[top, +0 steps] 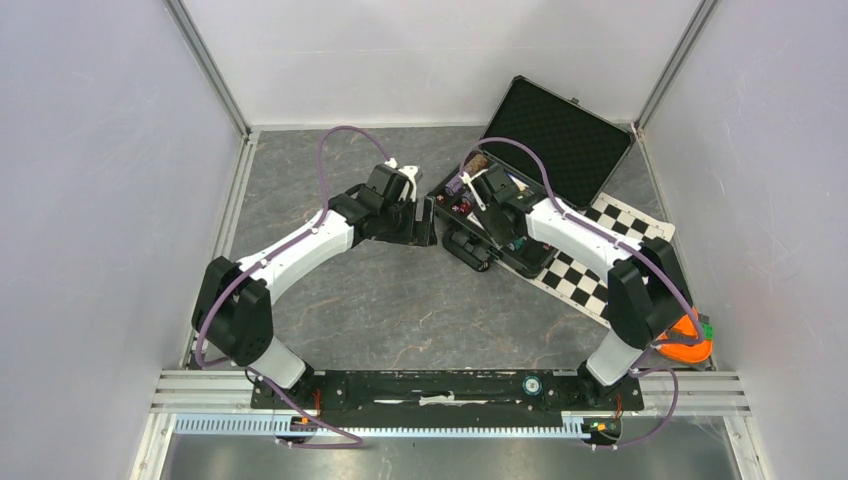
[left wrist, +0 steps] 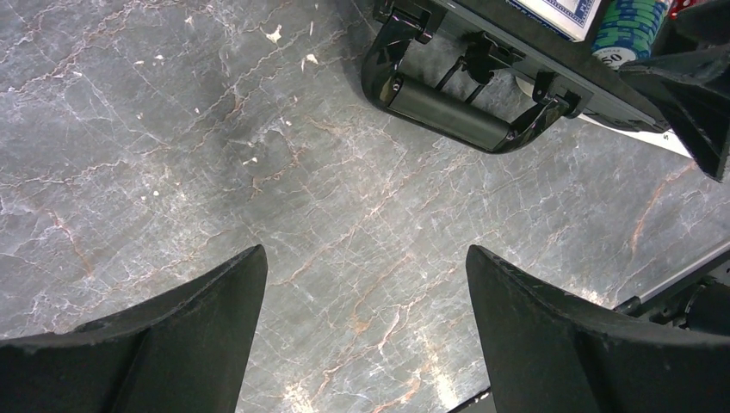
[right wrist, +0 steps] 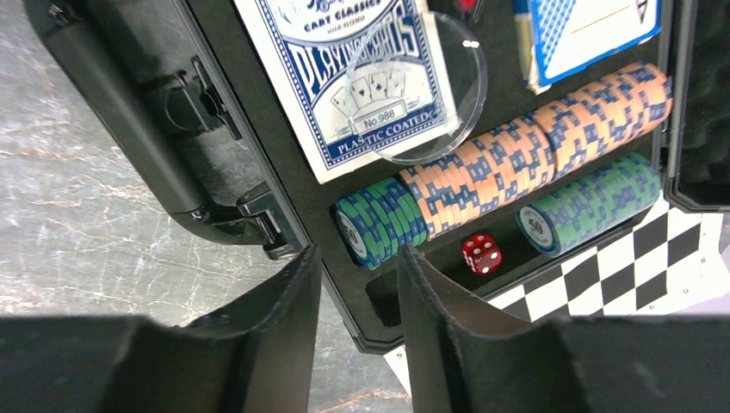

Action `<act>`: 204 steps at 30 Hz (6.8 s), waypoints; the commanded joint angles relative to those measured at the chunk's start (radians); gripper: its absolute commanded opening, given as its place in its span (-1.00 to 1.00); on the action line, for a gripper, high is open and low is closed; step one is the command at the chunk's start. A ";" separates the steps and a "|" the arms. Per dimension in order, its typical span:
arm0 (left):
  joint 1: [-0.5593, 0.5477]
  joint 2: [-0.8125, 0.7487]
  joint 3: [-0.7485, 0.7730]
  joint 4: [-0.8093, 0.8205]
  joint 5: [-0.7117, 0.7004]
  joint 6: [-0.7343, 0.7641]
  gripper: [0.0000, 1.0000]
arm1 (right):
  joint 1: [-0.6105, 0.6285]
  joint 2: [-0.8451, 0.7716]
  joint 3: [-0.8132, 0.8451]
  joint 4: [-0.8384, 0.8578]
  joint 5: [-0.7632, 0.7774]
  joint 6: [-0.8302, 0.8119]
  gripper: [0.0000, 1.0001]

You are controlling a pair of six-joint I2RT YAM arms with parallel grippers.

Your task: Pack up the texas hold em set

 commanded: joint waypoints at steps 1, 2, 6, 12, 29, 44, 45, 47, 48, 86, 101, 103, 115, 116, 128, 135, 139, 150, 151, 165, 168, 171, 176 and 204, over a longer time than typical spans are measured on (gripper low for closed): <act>0.003 0.010 0.046 0.004 0.023 0.032 0.83 | -0.034 -0.056 0.094 -0.025 -0.041 0.015 -0.08; 0.003 0.015 0.045 0.003 0.029 0.029 0.84 | -0.054 -0.059 0.102 -0.025 -0.061 0.022 -0.05; 0.015 0.021 0.037 0.003 0.047 0.002 0.87 | -0.157 -0.089 0.104 0.014 -0.149 0.090 0.36; 0.040 0.018 -0.002 -0.022 0.063 -0.025 0.99 | -0.360 -0.143 0.118 0.164 -0.218 0.237 0.82; 0.100 -0.086 -0.071 -0.135 0.019 0.088 0.99 | -0.831 -0.124 0.110 0.511 -0.445 0.480 0.96; 0.132 -0.015 -0.024 -0.117 0.053 0.104 0.99 | -0.910 0.160 0.305 0.591 -0.539 0.521 0.96; 0.134 -0.018 -0.026 -0.116 0.052 0.105 0.99 | -0.910 0.191 0.320 0.596 -0.584 0.529 0.96; 0.135 -0.020 -0.029 -0.117 0.054 0.104 0.99 | -0.910 0.232 0.320 0.650 -0.682 0.555 0.96; 0.135 -0.018 -0.028 -0.117 0.053 0.105 0.99 | -0.907 0.244 0.311 0.679 -0.724 0.575 0.96; 0.140 0.026 -0.019 -0.082 0.144 0.076 0.99 | -0.489 -0.494 -0.287 0.203 -0.591 0.144 0.96; 0.139 0.035 -0.061 -0.034 0.158 0.010 0.99 | -0.178 -0.255 -0.122 -0.304 -0.375 -0.097 0.96; 0.139 0.036 -0.059 -0.034 0.158 0.006 0.99 | -0.165 -0.244 -0.138 -0.314 -0.441 -0.092 0.96; 0.140 0.031 -0.055 -0.066 0.155 0.039 0.99 | -0.154 -0.245 -0.126 -0.139 -0.843 0.149 0.96; 0.140 0.030 -0.056 -0.067 0.153 0.045 0.99 | -0.154 -0.240 -0.119 -0.136 -0.831 0.153 0.96; 0.139 0.015 -0.064 -0.072 0.154 0.075 0.99 | -0.479 -0.429 -0.217 0.236 -0.587 0.231 0.96; 0.140 0.008 -0.069 -0.072 0.149 0.081 0.99 | -0.579 -0.412 -0.280 0.329 -0.770 0.212 0.96; 0.140 0.007 -0.072 -0.070 0.155 0.076 0.99 | -0.579 -0.393 -0.293 0.412 -0.828 0.188 0.96; 0.140 -0.028 -0.112 -0.071 0.146 0.069 0.99 | -0.563 -0.343 -0.323 0.175 -1.057 0.090 0.96; 0.140 -0.029 -0.110 -0.071 0.147 0.066 0.99 | -0.564 -0.345 -0.323 0.167 -1.072 0.091 0.96; 0.139 -0.007 -0.095 -0.071 0.173 0.075 0.99 | -0.567 -0.498 -0.146 0.243 -0.925 0.079 0.96; 0.140 -0.008 -0.095 -0.071 0.173 0.078 0.99 | -0.564 -0.515 -0.117 0.250 -0.908 0.076 0.96; 0.140 -0.010 -0.095 -0.070 0.173 0.083 0.99 | -0.565 -0.557 -0.104 0.258 -0.824 0.058 0.96; 0.140 0.003 -0.094 -0.071 0.184 0.084 0.99 | -0.565 -0.486 -0.108 0.220 -0.913 0.091 0.96; 0.208 0.231 0.037 0.269 0.416 -0.249 0.87 | -0.129 0.025 0.095 0.200 -0.457 0.323 -0.16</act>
